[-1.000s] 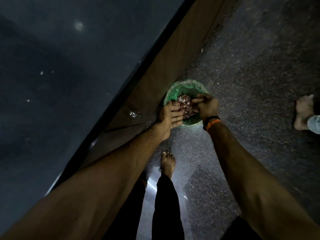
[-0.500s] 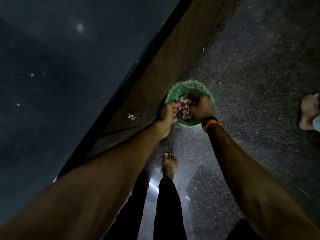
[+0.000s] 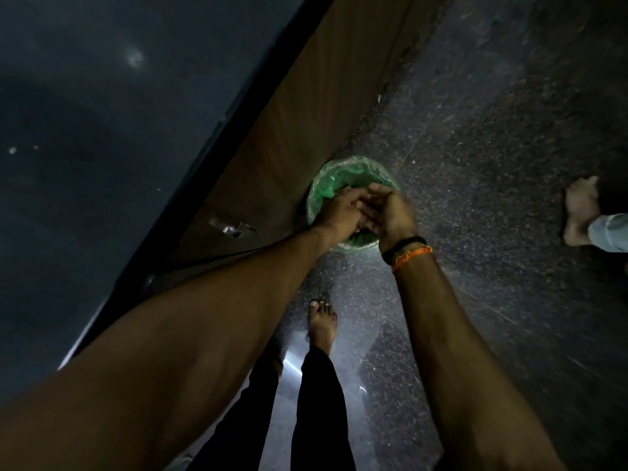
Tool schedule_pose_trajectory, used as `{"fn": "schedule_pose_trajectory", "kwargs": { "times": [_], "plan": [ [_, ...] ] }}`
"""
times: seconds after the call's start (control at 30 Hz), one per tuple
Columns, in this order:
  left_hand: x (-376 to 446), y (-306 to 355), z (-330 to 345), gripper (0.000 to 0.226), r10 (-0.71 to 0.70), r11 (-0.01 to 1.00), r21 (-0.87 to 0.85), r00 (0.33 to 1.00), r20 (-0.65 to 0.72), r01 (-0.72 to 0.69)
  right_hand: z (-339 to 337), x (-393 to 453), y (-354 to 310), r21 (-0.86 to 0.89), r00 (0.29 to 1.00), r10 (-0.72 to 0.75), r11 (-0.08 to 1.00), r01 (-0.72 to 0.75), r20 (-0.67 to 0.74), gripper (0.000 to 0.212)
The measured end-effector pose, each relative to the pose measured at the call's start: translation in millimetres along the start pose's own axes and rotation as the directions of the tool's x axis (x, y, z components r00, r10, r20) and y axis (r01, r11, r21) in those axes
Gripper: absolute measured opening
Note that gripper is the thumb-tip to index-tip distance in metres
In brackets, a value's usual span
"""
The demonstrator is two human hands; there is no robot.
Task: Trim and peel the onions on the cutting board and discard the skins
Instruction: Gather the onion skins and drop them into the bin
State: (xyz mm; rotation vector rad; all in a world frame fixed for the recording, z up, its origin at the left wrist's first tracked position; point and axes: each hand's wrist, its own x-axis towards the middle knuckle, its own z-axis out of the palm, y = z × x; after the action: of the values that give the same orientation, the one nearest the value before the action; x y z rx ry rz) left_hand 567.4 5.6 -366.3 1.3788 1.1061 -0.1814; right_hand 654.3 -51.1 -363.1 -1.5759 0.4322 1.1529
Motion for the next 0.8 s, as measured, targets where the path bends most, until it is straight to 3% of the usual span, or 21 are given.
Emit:
{"fn": "schedule_pose_trajectory", "kwargs": {
  "times": [0.03,0.1,0.13,0.2,0.23,0.27,0.33,0.37,0.4,0.43,0.47,0.5,0.53,0.6,0.67,0.73,0.8],
  "plan": [
    [3.6,2.6,-0.7,0.053,-0.115,0.980,-0.170,0.992,-0.058,0.104,-0.2,0.1,2.8,-0.022,0.996,-0.083,0.996,0.082,-0.044,0.023],
    [6.6,8.3,-4.3,0.047,-0.273,0.886,-0.408,0.959,-0.079,0.219,-4.0,1.3,7.7,-0.274,0.930,-0.345,0.913,0.302,-0.124,0.016],
    [5.1,16.6,-6.8,0.046,-0.300,0.850,-0.459,0.954,-0.022,0.257,-6.1,-3.0,8.1,-0.477,0.868,-0.490,0.784,0.397,-0.083,0.012],
    [4.3,27.2,-15.2,0.055,-0.250,0.829,-0.492,0.963,0.101,0.267,-10.2,-11.4,13.6,-0.771,0.712,-0.684,0.366,0.522,0.158,0.019],
    [2.0,32.6,-18.5,0.060,-0.217,0.826,-0.504,0.968,0.127,0.251,-11.4,-13.1,18.0,-0.812,0.661,-0.689,0.183,0.554,0.296,0.028],
    [0.6,39.3,-21.0,0.064,-0.176,0.828,-0.519,0.978,0.114,0.210,-12.5,-15.1,19.7,-0.834,0.665,-0.633,0.054,0.548,0.396,0.039],
    [1.2,49.7,-23.1,0.064,-0.087,0.859,-0.506,0.996,0.003,0.077,-16.1,-9.6,25.6,-0.890,0.773,-0.462,-0.091,0.447,0.435,0.050],
    [-1.9,55.9,-23.9,0.061,-0.041,0.867,-0.498,0.998,-0.055,0.008,-16.4,-9.3,26.2,-0.917,0.824,-0.416,-0.072,0.393,0.386,0.049],
    [-3.6,57.3,-22.5,0.058,0.017,0.873,-0.485,0.995,-0.098,-0.063,-15.0,-10.0,26.2,-0.929,0.862,-0.400,0.060,0.365,0.312,0.046],
    [-6.7,59.2,-21.7,0.055,0.084,0.889,-0.443,0.992,-0.096,-0.118,-12.3,-14.2,21.0,-0.895,0.886,-0.406,0.276,0.351,0.222,0.041],
    [-6.1,54.8,-17.8,0.053,0.154,0.907,-0.388,0.986,-0.061,-0.166,-6.5,-23.7,12.8,-0.766,0.927,-0.364,0.568,0.301,0.095,0.036],
    [-6.6,46.4,-14.3,0.052,0.169,0.934,-0.323,0.985,0.022,-0.152,1.2,-31.1,2.3,-0.507,0.969,-0.247,0.835,0.214,0.002,0.033],
    [-6.9,35.9,-10.4,0.051,0.136,0.955,-0.278,0.984,0.116,-0.099,7.2,-36.3,-6.7,-0.211,0.993,-0.113,0.972,0.103,-0.034,0.032],
    [-12.3,22.6,-6.7,0.049,0.034,0.983,-0.184,0.989,0.141,-0.008,13.6,-51.0,-24.4,0.105,0.998,0.023,0.994,-0.017,-0.057,0.029],
    [-10.7,18.2,-5.4,0.051,-0.069,0.989,-0.135,0.998,-0.004,0.068,13.6,-68.0,-39.0,0.167,0.997,0.010,0.986,0.004,-0.082,0.024],
    [-24.1,28.6,-11.5,0.059,-0.228,0.943,-0.274,0.967,-0.111,0.190,6.9,-82.0,-48.5,0.210,0.998,0.011,0.978,0.004,-0.070,0.022],
    [-43.1,46.5,-21.3,0.072,-0.285,0.854,-0.450,0.958,0.018,0.263,4.5,-93.9,-56.1,0.293,0.997,0.078,0.953,-0.075,0.000,0.035]
  ]
}}
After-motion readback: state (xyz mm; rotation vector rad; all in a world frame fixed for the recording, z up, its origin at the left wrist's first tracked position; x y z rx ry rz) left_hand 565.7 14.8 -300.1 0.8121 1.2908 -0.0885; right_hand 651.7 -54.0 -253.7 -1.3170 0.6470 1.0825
